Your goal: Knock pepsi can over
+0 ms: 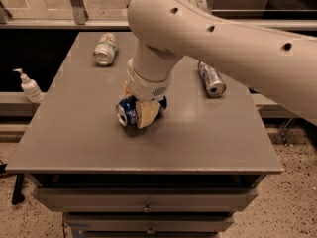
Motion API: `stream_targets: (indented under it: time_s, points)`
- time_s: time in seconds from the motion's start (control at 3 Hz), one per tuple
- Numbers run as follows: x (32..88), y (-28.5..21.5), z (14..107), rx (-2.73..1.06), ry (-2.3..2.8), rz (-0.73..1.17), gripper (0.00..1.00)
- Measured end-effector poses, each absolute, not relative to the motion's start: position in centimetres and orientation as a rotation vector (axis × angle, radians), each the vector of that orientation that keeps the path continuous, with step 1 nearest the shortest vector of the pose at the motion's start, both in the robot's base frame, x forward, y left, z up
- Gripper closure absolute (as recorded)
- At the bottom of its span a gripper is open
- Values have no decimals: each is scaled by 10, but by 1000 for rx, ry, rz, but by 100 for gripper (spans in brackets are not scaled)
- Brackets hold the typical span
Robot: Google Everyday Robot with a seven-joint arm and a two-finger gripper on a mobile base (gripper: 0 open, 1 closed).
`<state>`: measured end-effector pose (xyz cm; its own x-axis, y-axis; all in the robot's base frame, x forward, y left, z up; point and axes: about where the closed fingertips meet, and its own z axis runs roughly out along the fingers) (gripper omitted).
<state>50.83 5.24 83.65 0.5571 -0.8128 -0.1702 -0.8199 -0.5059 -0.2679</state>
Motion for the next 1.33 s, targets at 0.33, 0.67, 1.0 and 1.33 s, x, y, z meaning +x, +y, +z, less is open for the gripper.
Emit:
stream_targets:
  time_s: [0.33, 0.67, 1.0, 1.33]
  points:
    - [510, 50, 838, -2513, 1317, 58, 13]
    - [509, 46, 835, -2548, 1304, 74, 0]
    - [508, 45, 835, -2553, 1304, 73, 0]
    - [510, 35, 833, -2530, 1348, 106, 0]
